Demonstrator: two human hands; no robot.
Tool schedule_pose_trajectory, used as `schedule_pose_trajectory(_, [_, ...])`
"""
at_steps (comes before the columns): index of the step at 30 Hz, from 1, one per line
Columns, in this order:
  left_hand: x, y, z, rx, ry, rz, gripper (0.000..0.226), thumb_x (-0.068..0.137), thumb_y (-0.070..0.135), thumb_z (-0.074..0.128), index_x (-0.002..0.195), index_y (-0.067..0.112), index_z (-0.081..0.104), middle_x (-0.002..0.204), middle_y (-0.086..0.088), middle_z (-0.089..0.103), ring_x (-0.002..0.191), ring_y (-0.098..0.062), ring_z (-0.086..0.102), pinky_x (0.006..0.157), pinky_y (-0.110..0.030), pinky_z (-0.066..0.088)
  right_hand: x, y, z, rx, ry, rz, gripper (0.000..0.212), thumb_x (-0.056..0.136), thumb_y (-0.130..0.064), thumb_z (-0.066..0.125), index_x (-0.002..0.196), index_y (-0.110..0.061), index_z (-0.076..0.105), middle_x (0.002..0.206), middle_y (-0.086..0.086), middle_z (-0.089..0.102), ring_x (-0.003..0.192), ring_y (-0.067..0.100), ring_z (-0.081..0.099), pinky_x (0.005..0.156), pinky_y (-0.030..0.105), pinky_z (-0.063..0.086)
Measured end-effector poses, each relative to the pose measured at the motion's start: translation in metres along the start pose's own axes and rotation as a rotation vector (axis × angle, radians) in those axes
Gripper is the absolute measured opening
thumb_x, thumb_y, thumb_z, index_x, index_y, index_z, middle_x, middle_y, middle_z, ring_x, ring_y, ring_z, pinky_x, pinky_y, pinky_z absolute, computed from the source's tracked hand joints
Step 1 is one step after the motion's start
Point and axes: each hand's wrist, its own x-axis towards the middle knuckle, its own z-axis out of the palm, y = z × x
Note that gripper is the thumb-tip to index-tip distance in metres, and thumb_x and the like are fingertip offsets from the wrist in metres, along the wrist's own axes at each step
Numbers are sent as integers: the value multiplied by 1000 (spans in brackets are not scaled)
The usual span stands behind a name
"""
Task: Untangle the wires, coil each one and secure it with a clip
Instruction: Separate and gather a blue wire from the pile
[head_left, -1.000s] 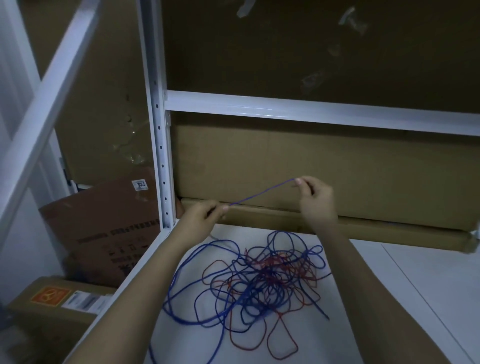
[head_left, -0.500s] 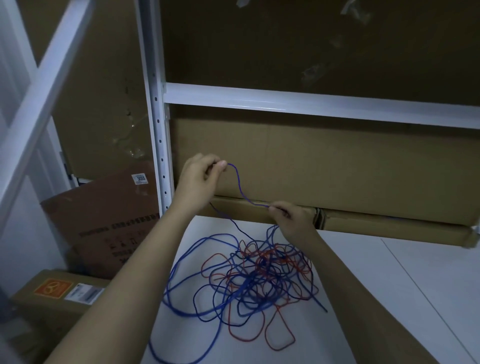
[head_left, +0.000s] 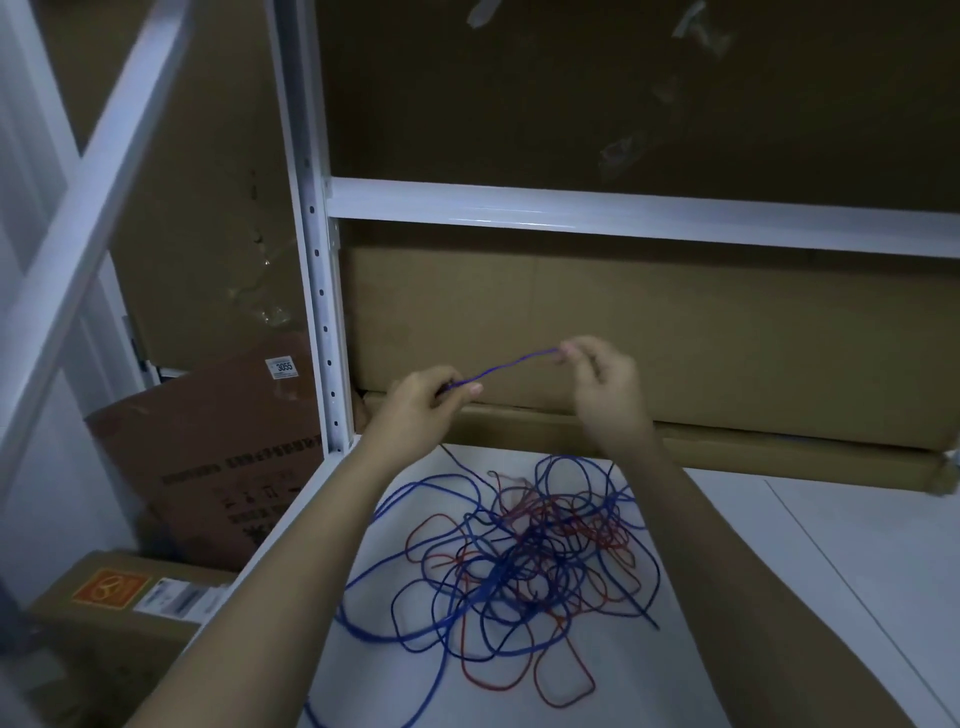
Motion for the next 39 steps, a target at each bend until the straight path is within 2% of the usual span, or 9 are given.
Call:
schedule_pose_trajectory(6, [4, -14, -28, -74, 101, -109, 29, 99, 27, 51, 85, 6, 66, 83, -15, 64, 75, -16, 54, 69, -28, 38, 33, 1, -22, 8, 328, 99, 24, 103, -19, 39, 85, -16, 55, 66, -5, 49, 51, 4, 39, 55, 24, 33])
schedule_pose_trajectory(12, [13, 16, -37, -64, 139, 16, 22, 98, 22, 52, 84, 13, 67, 78, 7, 62, 70, 3, 53, 65, -10, 36, 20, 11, -15, -641, -106, 119, 40, 94, -13, 47, 133, -12, 51, 127, 14, 51, 122, 30, 41, 101, 40, 34])
schedule_pose_trajectory(15, [21, 25, -27, 29, 71, 70, 22, 97, 23, 54, 85, 13, 69, 84, -2, 65, 80, -12, 55, 70, -18, 37, 6, -14, 1, -318, -250, -113, 62, 87, -9, 54, 145, -23, 36, 146, 2, 34, 138, 16, 19, 112, 32, 20])
schedule_pose_trajectory(19, [25, 33, -17, 52, -28, 102, 23, 96, 28, 56, 88, 11, 70, 70, 4, 58, 66, -5, 49, 61, -22, 35, 3, -25, 21, -180, -425, -177, 24, 99, -28, 47, 120, -23, 58, 118, -3, 59, 112, 10, 51, 93, 25, 39])
schedule_pose_trajectory(24, [10, 18, -33, -120, -121, -61, 32, 94, 33, 58, 88, 2, 64, 74, -6, 45, 67, -12, 42, 66, -26, 36, 20, 6, -2, -147, 31, 23, 25, 100, -24, 45, 80, -31, 58, 79, 4, 65, 64, 20, 55, 60, 20, 42])
schedule_pose_trajectory(28, [-8, -19, -34, -146, -93, -206, 29, 95, 37, 56, 77, 16, 66, 73, -2, 52, 71, -16, 50, 75, -34, 42, 19, 28, -22, -107, 276, 270, 25, 102, -22, 39, 93, -13, 61, 84, 7, 61, 79, 29, 58, 60, 29, 38])
schedule_pose_trajectory(31, [-12, -22, -31, -77, -79, -200, 28, 97, 32, 54, 75, 18, 62, 72, -5, 49, 68, -14, 46, 69, -30, 37, 9, 33, -23, -690, -68, 293, 33, 99, -21, 42, 127, -10, 58, 119, 18, 57, 115, 35, 50, 93, 41, 41])
schedule_pose_trajectory(34, [-4, 0, -21, -12, -120, -120, 30, 98, 31, 52, 72, 17, 58, 62, 5, 42, 57, -6, 38, 57, -22, 31, -4, 14, 0, -684, -378, -30, 65, 90, -18, 51, 150, -28, 27, 155, 4, 22, 145, 22, 9, 118, 46, 7])
schedule_pose_trajectory(39, [27, 46, -20, 75, -45, 122, 29, 96, 27, 56, 77, 8, 67, 61, 5, 52, 57, -4, 44, 54, -18, 32, -5, -21, 31, 42, -457, -77, 17, 101, -23, 43, 98, -28, 60, 87, -4, 61, 85, 9, 56, 83, 37, 44])
